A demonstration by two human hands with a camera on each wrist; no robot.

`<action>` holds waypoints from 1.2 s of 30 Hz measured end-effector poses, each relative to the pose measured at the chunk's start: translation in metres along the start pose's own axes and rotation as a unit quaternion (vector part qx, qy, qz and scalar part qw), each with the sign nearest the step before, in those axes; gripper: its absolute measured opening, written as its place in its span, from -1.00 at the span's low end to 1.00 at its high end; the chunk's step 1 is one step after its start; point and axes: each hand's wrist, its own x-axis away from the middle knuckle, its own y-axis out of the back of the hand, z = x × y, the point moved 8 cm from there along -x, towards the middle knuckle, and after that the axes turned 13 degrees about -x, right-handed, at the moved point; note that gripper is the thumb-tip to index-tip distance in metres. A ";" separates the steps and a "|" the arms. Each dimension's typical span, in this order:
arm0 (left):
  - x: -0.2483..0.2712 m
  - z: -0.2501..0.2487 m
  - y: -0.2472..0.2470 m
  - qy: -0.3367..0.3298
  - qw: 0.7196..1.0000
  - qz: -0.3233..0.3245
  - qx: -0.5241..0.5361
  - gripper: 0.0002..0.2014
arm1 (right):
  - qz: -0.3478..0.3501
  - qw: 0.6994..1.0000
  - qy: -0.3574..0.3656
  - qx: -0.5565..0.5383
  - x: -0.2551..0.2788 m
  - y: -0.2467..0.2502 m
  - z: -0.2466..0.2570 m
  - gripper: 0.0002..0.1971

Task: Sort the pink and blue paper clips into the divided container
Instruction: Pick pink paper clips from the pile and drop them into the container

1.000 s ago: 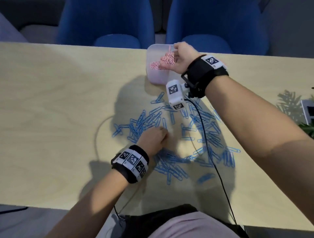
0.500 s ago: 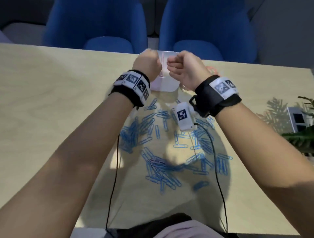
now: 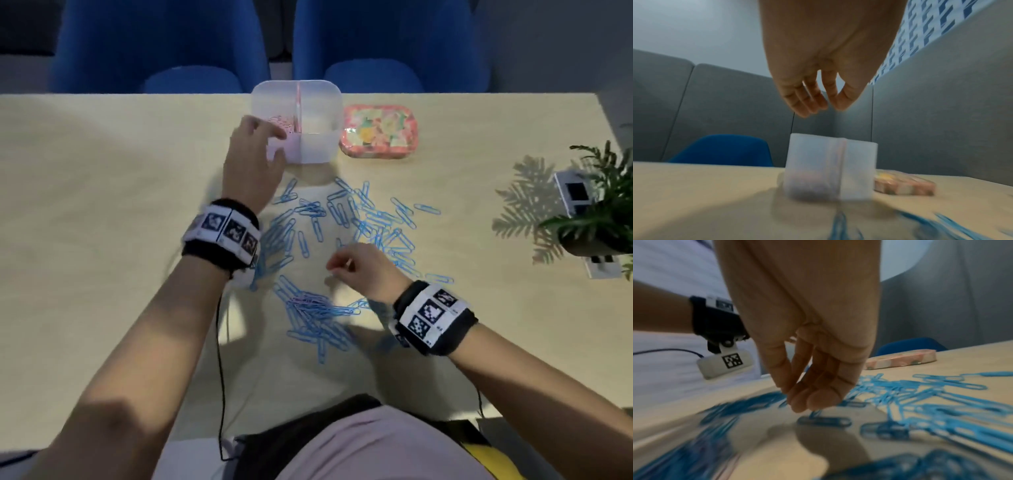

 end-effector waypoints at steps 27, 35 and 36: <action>0.175 -0.004 -0.065 -0.050 0.963 0.257 -0.070 -0.89 | -0.187 0.978 0.024 0.088 0.030 0.034 -0.030 -0.81; 0.170 0.007 -0.059 0.017 0.964 0.266 0.014 -0.98 | -0.008 0.996 0.029 0.079 0.018 -0.035 -0.018 -0.88; 0.169 0.011 -0.055 0.042 0.964 0.259 0.034 -0.96 | -0.011 0.998 0.025 0.063 0.018 -0.034 -0.020 -0.91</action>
